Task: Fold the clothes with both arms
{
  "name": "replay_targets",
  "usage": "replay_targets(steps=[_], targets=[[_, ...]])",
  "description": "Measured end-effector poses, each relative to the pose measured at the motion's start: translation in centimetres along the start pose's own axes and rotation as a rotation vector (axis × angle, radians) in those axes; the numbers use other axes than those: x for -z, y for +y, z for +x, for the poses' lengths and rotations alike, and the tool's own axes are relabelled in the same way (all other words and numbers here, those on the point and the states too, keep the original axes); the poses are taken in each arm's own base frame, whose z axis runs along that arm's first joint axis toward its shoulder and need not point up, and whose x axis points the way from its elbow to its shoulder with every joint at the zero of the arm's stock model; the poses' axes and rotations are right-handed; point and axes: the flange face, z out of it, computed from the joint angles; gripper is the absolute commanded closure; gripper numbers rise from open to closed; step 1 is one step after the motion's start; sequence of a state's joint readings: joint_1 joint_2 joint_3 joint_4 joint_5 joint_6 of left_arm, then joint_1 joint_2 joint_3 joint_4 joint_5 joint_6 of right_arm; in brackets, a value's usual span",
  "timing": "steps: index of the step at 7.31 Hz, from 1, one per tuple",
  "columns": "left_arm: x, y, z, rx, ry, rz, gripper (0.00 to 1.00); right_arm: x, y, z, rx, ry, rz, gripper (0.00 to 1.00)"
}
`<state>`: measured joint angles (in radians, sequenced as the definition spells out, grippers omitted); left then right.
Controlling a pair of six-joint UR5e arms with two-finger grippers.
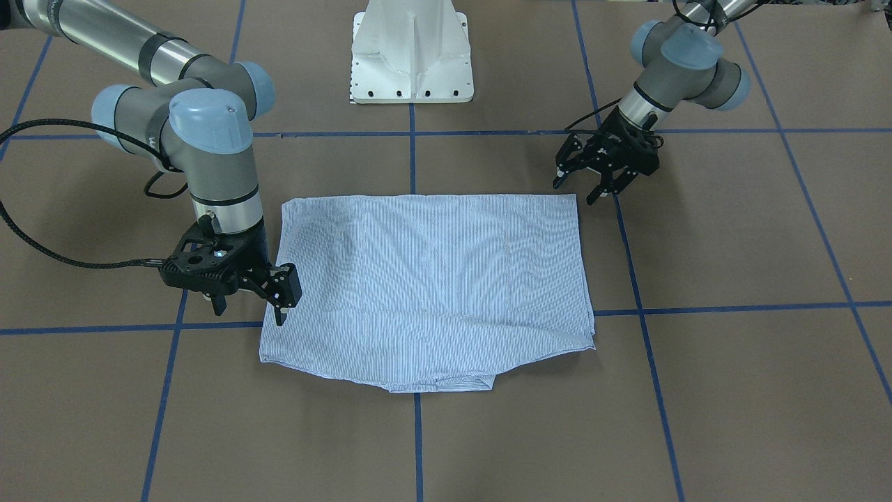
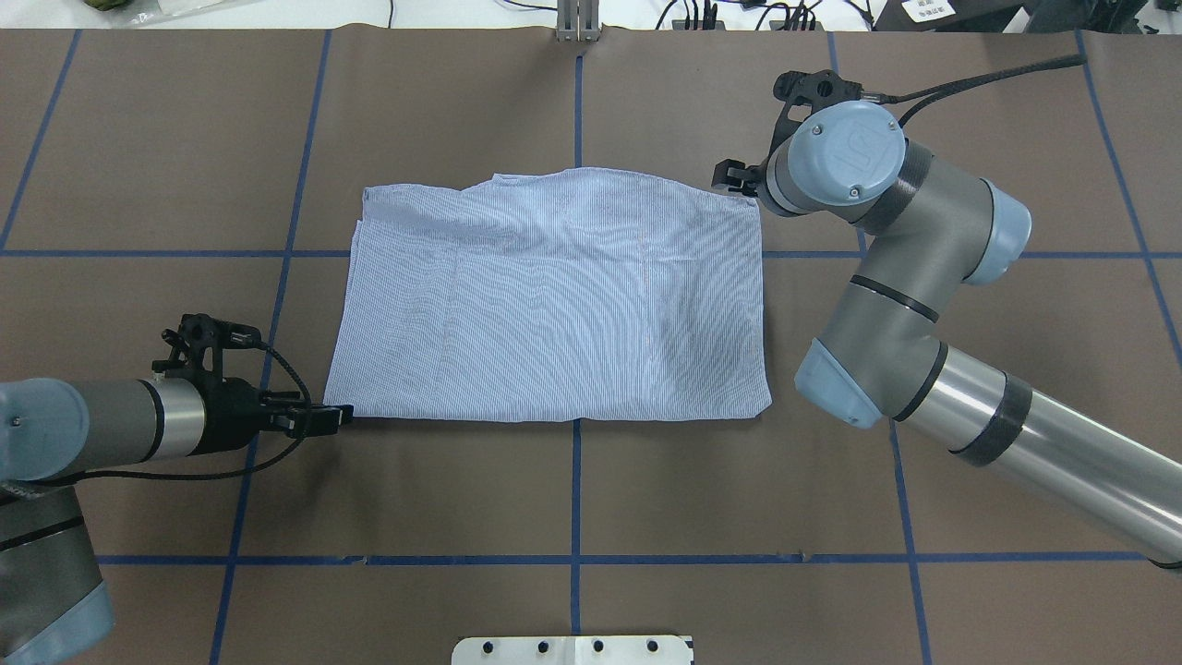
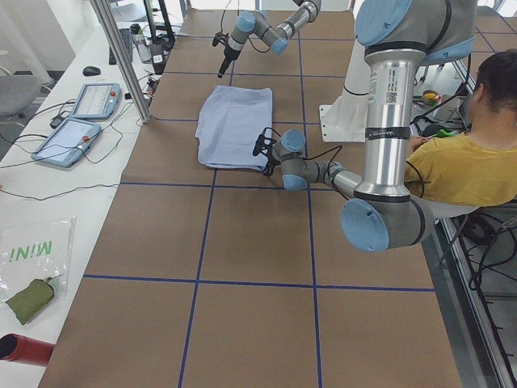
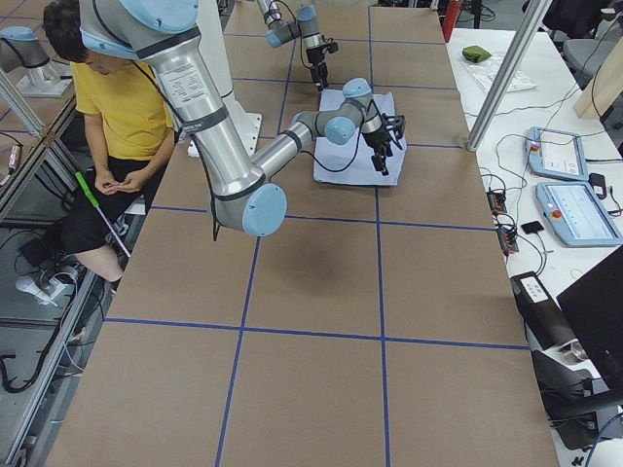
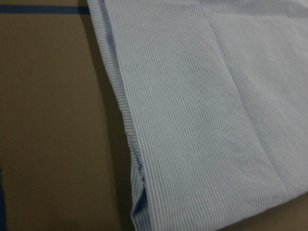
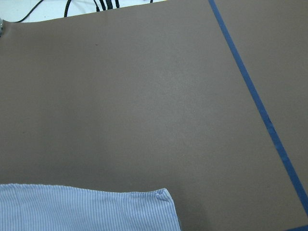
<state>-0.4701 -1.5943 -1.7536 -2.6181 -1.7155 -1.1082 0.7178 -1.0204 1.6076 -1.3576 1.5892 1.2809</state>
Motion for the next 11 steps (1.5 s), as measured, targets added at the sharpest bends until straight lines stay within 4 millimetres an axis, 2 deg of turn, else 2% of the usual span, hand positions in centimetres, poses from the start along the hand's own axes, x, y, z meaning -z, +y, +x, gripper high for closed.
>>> replay_targets(steps=[2, 3, 4, 8, 10, 11], targets=[[-0.8, 0.1, 0.4, -0.002, 0.003, -0.006, 0.50, -0.1, 0.1, 0.0, 0.001, 0.001, -0.001, 0.00], [-1.0, 0.2, 0.5, -0.002, 0.003, -0.007, 0.82, -0.1, 0.2, 0.0, 0.002, 0.000, -0.002, 0.00], [-1.1, 0.2, 0.6, -0.003, 0.004, -0.008, 1.00, 0.0, 0.2, 0.0, 0.002, 0.000, -0.002, 0.00], [-0.4, 0.2, 0.0, -0.011, -0.001, -0.004, 1.00, 0.0, 0.2, 0.0, 0.001, 0.000, -0.001, 0.00], [0.3, -0.6, -2.5, -0.089, -0.042, 0.012, 1.00, 0.0, 0.3, -0.1, 0.002, -0.002, -0.002, 0.00], [0.7, -2.4, -5.0, -0.146, -0.090, 0.038, 1.00, 0.0, 0.4, -0.3, 0.003, -0.003, -0.002, 0.00]])
